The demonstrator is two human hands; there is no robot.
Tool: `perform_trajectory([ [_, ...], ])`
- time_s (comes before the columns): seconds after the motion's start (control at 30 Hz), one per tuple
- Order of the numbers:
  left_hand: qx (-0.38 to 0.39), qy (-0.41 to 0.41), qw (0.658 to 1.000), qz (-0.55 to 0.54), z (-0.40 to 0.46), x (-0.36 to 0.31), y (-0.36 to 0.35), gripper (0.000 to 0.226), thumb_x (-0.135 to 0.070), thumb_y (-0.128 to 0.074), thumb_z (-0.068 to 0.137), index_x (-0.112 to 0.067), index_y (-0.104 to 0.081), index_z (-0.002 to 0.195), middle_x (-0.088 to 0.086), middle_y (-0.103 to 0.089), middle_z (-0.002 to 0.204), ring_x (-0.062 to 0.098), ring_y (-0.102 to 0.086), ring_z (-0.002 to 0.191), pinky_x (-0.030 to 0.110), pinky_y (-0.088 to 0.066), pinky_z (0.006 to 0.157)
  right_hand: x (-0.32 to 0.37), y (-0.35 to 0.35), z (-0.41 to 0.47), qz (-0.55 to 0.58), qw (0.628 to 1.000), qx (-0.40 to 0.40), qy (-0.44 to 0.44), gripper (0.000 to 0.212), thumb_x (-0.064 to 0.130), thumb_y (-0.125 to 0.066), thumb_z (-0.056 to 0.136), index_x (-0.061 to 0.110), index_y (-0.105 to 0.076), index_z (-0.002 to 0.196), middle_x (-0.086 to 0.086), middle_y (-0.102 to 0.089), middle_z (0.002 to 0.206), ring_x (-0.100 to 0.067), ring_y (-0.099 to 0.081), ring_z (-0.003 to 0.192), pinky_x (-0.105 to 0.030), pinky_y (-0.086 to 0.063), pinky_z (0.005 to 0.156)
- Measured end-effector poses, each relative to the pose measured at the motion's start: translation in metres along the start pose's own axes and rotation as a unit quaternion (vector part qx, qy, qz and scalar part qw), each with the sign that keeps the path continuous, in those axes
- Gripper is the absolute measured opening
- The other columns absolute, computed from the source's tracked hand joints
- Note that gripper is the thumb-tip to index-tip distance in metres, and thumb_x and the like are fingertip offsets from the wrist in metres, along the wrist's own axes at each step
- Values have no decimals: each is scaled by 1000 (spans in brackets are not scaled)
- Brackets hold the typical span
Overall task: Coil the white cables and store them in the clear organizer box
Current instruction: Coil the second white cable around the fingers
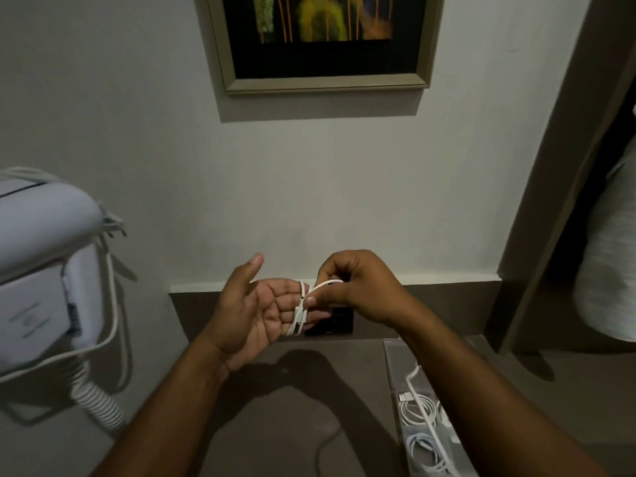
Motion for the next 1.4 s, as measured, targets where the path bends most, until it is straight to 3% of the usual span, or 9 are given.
perform_trajectory([
  [0.23,-45,23,998,30,3,13,1,89,-70,-42,77,3,-56,125,30,-66,117,40,-63,113,46,-46,104,10,1,11,-47,998,25,34,9,20,-80,75,18,-73,72,2,-71,71,-9,-64,64,-19,-51,59],
  [0.37,-87,-32,996,13,6,15,-4,78,-62,-42,80,1,-56,125,22,-70,115,33,-66,111,38,-54,94,6,-4,18,-60,997,-14,37,12,24,-80,75,24,-69,70,6,-70,70,-4,-63,63,-14,-50,57],
  [0.53,-36,-64,994,-86,-2,6,-14,79,-59,-45,82,7,-54,124,30,-64,122,41,-62,115,42,-52,97,-19,-2,20,109,991,-71,-38,13,20,-75,82,17,-71,69,6,-67,61,-9,-57,56,-21,-46,52],
  [0.63,-25,-119,980,-160,-2,-5,-16,83,-59,-56,73,11,-58,119,32,-60,125,43,-59,118,48,-50,100,-38,-32,5,146,983,-75,-78,26,17,-59,94,11,-69,70,-7,-59,61,-17,-48,57,-28,-41,56],
  [0.77,-58,-173,966,-181,7,-19,-11,82,-58,-48,79,10,-50,125,29,-60,128,40,-57,122,50,-42,108,-29,-82,-27,105,989,39,-95,33,34,-50,97,31,-63,67,13,-54,50,1,-44,46,-18,-38,48],
  [0.87,-115,-186,969,-111,13,-19,-7,75,-55,-39,82,5,-52,125,26,-63,126,35,-59,121,46,-36,111,-5,-87,-31,-17,995,95,-26,35,35,-50,96,36,-53,62,17,-53,53,1,-47,49,-14,-35,51],
  [1.07,-104,-130,986,12,8,-12,-3,61,-51,-34,82,-4,-61,112,16,-74,110,27,-69,106,31,-56,91,38,3,-5,-195,977,34,76,9,25,-67,88,21,-71,81,10,-65,68,-7,-57,62,-21,-45,59],
  [1.23,-53,-97,990,92,4,-2,-23,61,-50,-34,86,-4,-61,117,20,-71,115,34,-67,110,35,-55,94,32,33,20,-111,992,16,63,2,20,-76,80,18,-76,79,3,-75,76,-11,-68,71,-23,-54,64],
  [1.4,-11,-122,992,-44,1,-13,-35,66,-46,-41,84,7,-60,117,31,-66,117,41,-66,108,42,-55,91,-11,14,14,114,992,-48,-8,15,11,-64,90,14,-76,81,9,-67,59,-1,-53,50,-14,-41,48],
])
Point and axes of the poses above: each hand's wrist, its own z-axis towards the middle knuckle, its own y-axis out of the back of the hand, x = y × z, the point moved 2 cm from there along z, towards the middle knuckle
